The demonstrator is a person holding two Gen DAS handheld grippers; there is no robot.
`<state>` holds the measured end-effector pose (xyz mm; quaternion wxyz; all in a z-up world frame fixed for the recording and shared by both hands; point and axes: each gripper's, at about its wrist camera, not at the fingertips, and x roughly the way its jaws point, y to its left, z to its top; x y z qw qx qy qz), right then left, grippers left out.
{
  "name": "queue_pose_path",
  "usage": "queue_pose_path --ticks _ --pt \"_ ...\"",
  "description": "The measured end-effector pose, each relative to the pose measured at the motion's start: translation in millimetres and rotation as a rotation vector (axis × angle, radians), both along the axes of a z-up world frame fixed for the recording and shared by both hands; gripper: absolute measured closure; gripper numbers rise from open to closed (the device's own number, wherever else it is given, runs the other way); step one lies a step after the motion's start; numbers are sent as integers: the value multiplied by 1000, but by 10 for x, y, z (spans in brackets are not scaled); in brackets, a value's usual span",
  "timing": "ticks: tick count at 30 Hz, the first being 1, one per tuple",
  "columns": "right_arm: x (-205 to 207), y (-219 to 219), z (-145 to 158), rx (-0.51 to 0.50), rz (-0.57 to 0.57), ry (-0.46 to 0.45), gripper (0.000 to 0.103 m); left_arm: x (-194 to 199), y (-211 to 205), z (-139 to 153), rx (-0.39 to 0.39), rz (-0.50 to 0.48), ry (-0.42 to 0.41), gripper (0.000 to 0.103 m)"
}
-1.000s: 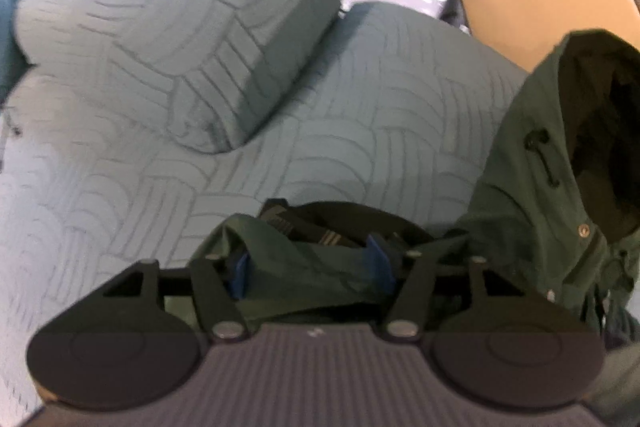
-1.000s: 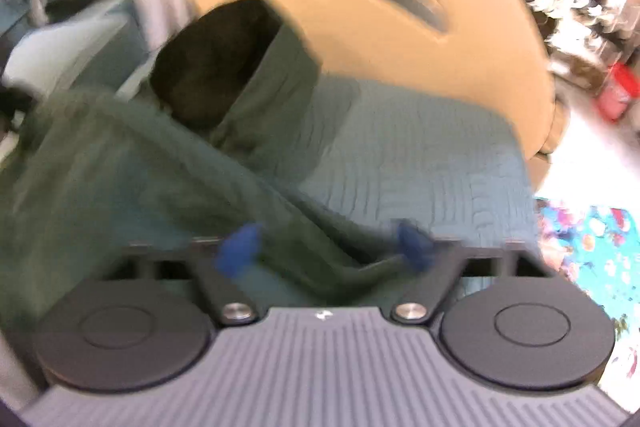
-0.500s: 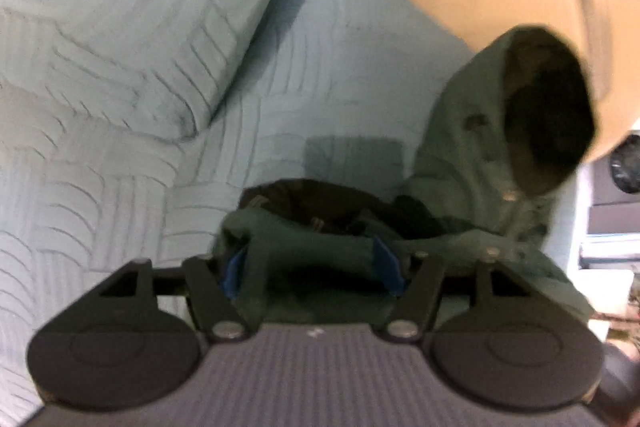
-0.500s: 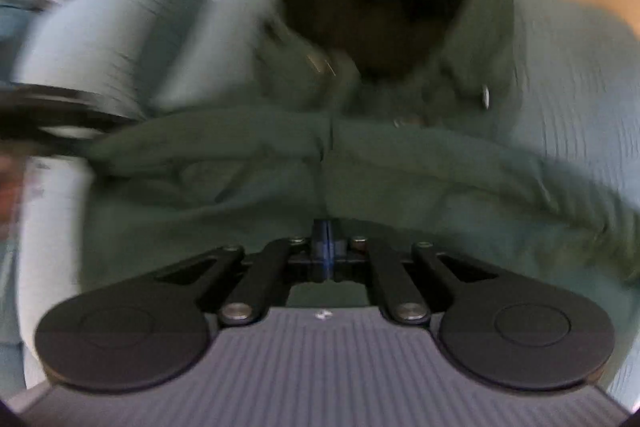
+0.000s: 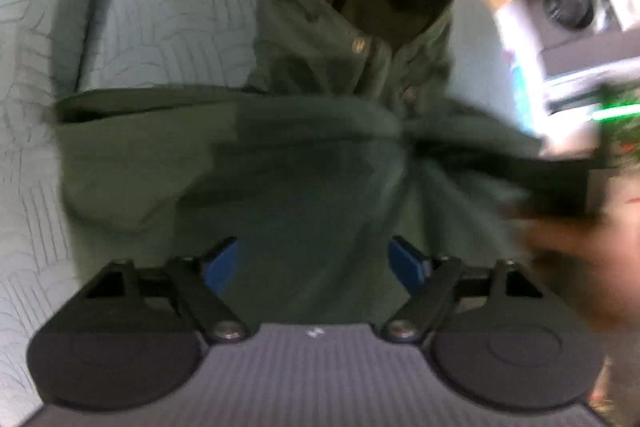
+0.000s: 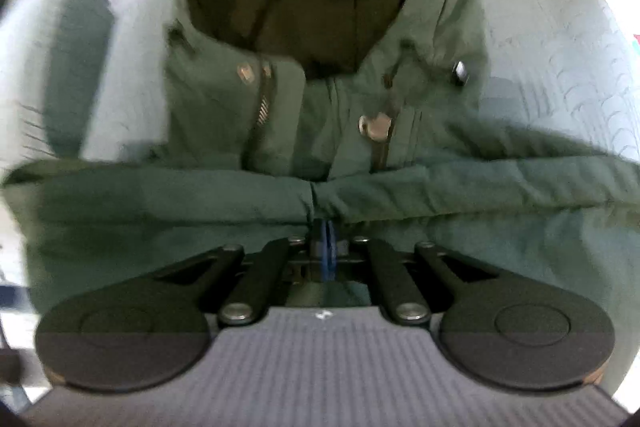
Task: Fold clothes
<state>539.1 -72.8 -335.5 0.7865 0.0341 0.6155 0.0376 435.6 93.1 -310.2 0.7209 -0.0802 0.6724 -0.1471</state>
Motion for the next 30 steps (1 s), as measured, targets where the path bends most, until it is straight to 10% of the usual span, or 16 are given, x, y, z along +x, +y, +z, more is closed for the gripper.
queue_pose_path --ticks 7,11,17,21,25,26,28,30 --pt "-357 -817 -19 -87 -8 50 20 164 -188 -450 53 38 -28 1" --pt "-143 -1100 -272 -28 32 212 19 134 -370 -585 129 -6 -58 0" --pt "894 -785 573 -17 346 -229 18 131 -415 -465 168 63 -45 0" --pt "1841 -509 401 -136 520 -306 18 100 -456 -402 185 86 -34 1" --pt "2622 -377 -164 -214 538 -185 19 76 -503 -431 207 86 -33 0" --pt "2691 -388 -281 -228 530 -145 22 75 -523 -442 216 85 -33 0" --pt "2691 -435 -350 -225 535 -96 86 86 -551 -462 228 81 -33 0" --pt "2630 -494 -305 -202 537 -107 91 110 -552 -485 232 86 -31 0"
